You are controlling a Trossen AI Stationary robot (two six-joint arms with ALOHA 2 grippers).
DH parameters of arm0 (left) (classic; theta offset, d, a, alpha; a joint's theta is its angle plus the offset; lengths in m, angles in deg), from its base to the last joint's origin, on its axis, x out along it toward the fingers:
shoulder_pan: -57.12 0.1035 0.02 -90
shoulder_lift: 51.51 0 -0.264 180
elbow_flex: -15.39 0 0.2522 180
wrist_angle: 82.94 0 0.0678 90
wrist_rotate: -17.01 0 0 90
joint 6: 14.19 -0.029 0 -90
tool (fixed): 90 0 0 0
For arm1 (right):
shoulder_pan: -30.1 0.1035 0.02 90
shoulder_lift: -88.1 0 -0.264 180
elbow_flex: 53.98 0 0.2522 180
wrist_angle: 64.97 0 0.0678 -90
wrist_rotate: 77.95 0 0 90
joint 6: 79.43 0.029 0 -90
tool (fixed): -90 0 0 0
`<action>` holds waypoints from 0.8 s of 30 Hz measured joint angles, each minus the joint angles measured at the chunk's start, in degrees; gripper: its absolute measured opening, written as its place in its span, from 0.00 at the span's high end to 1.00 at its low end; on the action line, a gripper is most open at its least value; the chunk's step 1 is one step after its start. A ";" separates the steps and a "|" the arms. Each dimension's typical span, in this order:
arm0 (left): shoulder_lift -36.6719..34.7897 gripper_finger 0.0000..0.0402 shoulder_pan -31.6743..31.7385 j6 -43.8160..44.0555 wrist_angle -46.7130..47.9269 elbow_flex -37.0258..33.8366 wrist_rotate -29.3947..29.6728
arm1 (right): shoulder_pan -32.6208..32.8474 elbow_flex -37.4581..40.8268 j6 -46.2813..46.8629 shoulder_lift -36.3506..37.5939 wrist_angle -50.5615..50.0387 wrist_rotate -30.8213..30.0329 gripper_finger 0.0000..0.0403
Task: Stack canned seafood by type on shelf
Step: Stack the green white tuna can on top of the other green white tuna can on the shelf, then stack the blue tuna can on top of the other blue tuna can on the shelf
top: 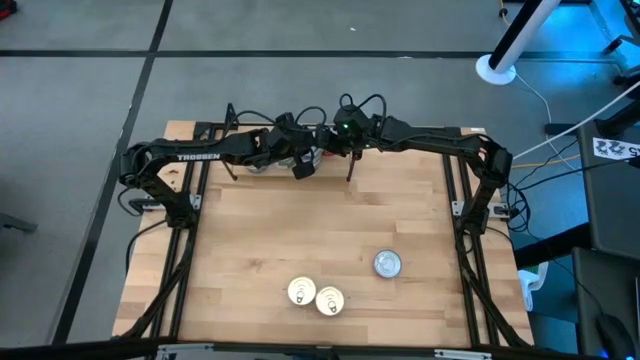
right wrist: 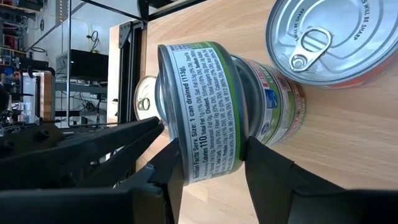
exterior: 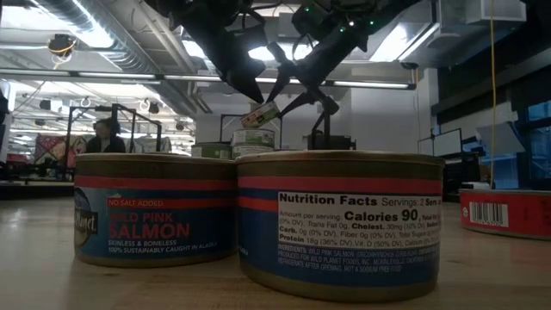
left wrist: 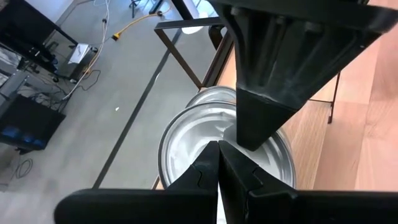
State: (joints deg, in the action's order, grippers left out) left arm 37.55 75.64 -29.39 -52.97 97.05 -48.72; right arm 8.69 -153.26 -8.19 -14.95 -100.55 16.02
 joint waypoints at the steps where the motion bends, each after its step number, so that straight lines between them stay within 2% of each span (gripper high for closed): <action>1: 0.00 1.00 0.00 0.00 0.01 0.01 -0.01 | 0.00 0.00 -0.26 -0.02 0.00 0.00 0.63; 14: 0.02 1.00 0.00 -1.22 0.00 0.00 -0.02 | 0.00 -0.01 -1.06 -0.06 -0.20 0.01 0.41; 24: -3.39 1.00 -0.01 -1.13 0.44 0.00 0.66 | 0.02 -0.07 -2.00 -0.06 1.18 1.04 0.40</action>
State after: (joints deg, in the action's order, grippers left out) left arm 34.15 75.63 -30.52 -52.54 97.05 -48.06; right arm 8.71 -153.33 -10.20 -15.01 -99.38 17.06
